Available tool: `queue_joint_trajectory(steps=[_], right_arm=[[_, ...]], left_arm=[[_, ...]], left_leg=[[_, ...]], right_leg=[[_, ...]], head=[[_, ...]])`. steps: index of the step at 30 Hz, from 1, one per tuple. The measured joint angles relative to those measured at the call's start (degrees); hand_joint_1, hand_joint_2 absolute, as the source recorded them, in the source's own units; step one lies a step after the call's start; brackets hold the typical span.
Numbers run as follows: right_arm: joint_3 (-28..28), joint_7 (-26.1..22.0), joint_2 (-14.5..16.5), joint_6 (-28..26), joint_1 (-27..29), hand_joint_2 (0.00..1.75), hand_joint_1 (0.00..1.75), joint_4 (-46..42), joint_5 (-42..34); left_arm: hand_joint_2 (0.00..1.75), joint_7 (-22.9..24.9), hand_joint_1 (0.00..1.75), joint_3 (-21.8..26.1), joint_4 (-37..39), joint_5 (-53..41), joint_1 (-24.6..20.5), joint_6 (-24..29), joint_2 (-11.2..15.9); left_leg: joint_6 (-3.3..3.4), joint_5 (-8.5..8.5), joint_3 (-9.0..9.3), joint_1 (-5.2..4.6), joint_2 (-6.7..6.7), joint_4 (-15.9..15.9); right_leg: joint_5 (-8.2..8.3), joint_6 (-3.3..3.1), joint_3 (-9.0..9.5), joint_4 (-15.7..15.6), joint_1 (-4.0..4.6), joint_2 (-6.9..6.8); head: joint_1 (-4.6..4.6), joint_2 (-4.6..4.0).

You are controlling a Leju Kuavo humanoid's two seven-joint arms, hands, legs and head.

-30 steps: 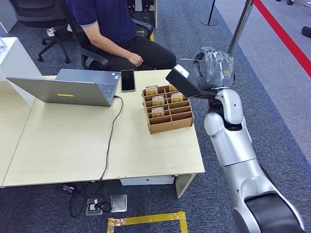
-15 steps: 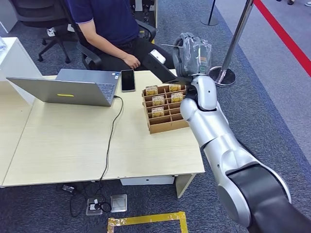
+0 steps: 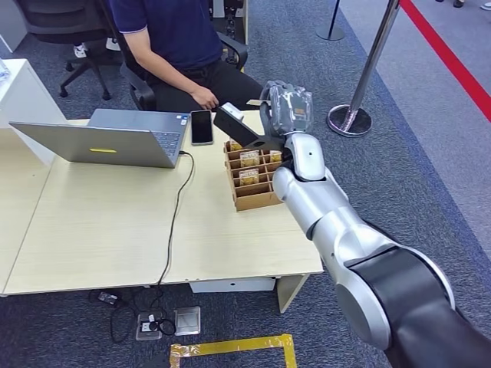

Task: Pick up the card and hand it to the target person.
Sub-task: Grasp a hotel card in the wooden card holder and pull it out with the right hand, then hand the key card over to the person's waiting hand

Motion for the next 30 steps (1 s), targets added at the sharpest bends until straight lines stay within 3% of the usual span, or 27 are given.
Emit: queue_joint_trajectory(steps=[30], right_arm=[[-0.03, -1.91, 0.62, -2.49, -2.41, 1.75, 1.75, 3.34, 0.06]], left_arm=[[0.00, 1.02, 0.00, -0.08, 0.10, -0.11, -0.58, -0.39, 0.00]], left_leg=[[0.00, 0.00, 0.00, 0.00, 0.00, 0.01]], right_leg=[[0.00, 0.00, 0.00, 0.00, 0.00, 0.00]], head=[[0.03, 0.00]])
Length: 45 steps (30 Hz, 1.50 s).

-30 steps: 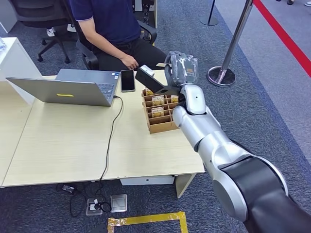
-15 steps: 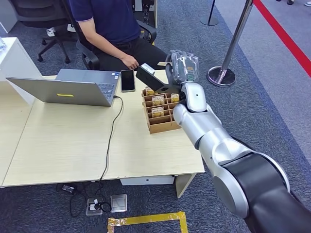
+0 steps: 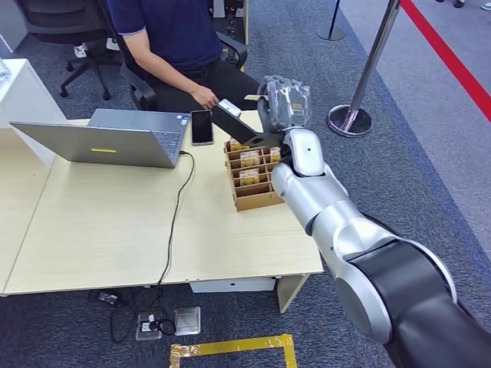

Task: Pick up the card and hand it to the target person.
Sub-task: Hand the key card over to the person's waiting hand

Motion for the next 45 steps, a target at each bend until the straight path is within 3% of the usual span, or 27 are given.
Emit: queue_joint_trajectory(steps=[23, 45], right_arm=[[-0.01, -4.39, 1.45, -4.81, 0.06, 1.75, 1.75, -0.43, 0.18], [0.50, -4.62, 2.06, -5.33, 0.11, 1.75, 1.75, -1.02, 1.15]], left_arm=[[0.00, -0.52, 0.00, -0.07, 0.00, -0.11, -0.09, 0.50, 0.00], [0.00, -0.98, 0.00, -0.10, 0.00, -0.15, -0.13, 0.68, 0.00]], left_leg=[[0.00, 0.00, 0.00, 0.00, 0.00, 0.00], [0.00, 0.00, 0.00, 0.00, 0.00, 0.00]], right_leg=[[0.00, 0.00, 0.00, 0.00, 0.00, 0.00], [0.00, 0.00, 0.00, 0.00, 0.00, 0.00]], head=[[-0.01, 0.00], [-0.01, 0.00]])
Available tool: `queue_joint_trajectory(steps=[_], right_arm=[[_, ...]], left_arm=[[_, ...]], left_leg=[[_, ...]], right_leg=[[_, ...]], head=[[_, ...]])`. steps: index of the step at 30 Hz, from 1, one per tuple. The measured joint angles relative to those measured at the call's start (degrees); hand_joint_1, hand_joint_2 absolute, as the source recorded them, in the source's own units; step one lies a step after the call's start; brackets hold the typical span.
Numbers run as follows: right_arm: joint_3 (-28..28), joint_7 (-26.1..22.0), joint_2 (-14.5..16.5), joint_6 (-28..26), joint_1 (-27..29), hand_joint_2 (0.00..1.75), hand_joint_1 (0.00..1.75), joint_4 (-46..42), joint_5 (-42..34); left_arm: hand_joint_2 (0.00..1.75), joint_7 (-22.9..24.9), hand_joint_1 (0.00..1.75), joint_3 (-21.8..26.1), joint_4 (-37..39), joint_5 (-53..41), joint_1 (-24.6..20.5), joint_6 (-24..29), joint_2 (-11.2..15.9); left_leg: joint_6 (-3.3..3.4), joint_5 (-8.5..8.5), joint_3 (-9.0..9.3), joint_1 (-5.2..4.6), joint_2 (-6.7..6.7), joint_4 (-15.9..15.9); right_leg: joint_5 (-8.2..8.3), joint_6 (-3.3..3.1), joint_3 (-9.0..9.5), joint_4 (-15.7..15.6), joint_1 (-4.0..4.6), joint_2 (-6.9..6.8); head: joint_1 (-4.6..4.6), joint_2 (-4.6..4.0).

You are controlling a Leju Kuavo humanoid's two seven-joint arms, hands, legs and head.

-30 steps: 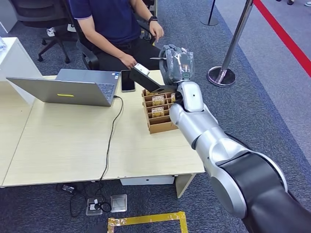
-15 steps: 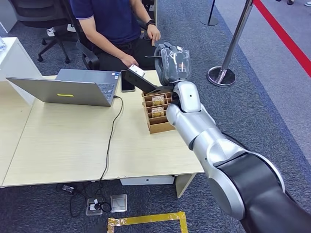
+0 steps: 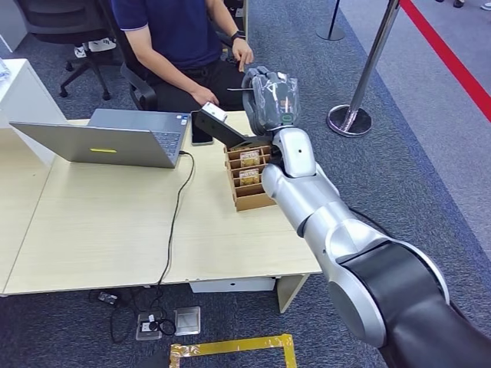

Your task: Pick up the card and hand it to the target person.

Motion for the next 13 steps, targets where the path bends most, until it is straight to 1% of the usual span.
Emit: queue_joint_trajectory(steps=[13], right_arm=[[0.00, -0.44, 0.04, 0.17, -0.04, 1.75, 1.75, -0.03, -0.09]], left_arm=[[0.00, -0.07, 0.00, -0.02, 0.00, 0.00, 0.00, 0.31, 0.00]], left_leg=[[0.00, 0.00, 0.00, 0.00, 0.00, 0.00]], right_leg=[[0.00, 0.00, 0.00, 0.00, 0.00, 0.00]], head=[[0.00, 0.00]])
